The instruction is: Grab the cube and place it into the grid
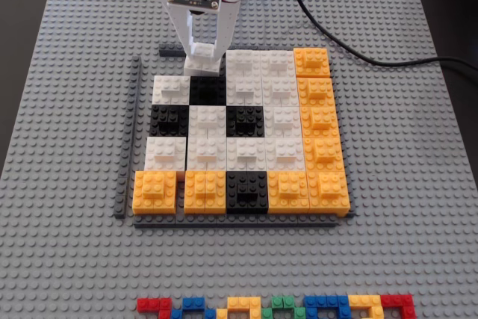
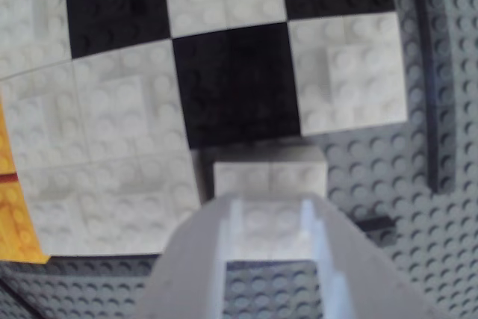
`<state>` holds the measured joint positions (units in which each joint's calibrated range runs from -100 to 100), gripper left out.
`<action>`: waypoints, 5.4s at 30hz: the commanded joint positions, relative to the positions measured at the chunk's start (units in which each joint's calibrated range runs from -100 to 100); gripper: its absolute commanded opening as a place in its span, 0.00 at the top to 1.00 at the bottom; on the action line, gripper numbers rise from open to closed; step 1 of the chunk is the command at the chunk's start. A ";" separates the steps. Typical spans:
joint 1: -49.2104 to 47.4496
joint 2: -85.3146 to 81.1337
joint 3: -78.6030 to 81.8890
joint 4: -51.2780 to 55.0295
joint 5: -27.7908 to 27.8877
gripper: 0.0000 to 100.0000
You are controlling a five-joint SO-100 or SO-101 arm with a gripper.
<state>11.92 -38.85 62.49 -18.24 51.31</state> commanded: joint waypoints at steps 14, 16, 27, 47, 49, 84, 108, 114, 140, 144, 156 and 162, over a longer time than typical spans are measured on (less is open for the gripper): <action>-1.13 -1.57 -2.45 0.46 -0.98 0.96; -1.42 -1.57 -2.72 0.46 -1.07 0.96; -1.87 -1.39 -3.09 -0.81 -0.93 0.96; -3.04 -1.39 -3.63 -1.10 -1.61 0.93; -2.97 -1.39 -3.45 -1.25 -1.61 0.93; -1.50 -7.67 -4.63 0.22 -1.27 0.87; -6.43 -34.41 -13.06 9.35 -2.44 1.00; -8.86 -41.89 -8.07 8.86 -3.66 1.00; -12.99 -61.15 30.99 -4.47 -7.08 1.00; -12.99 -61.15 34.97 -6.33 -7.77 1.00; -14.02 -61.15 37.42 -6.23 -7.28 1.00; -13.87 -61.15 37.42 -5.30 -6.94 1.00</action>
<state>-1.71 -97.96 99.38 -23.66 44.08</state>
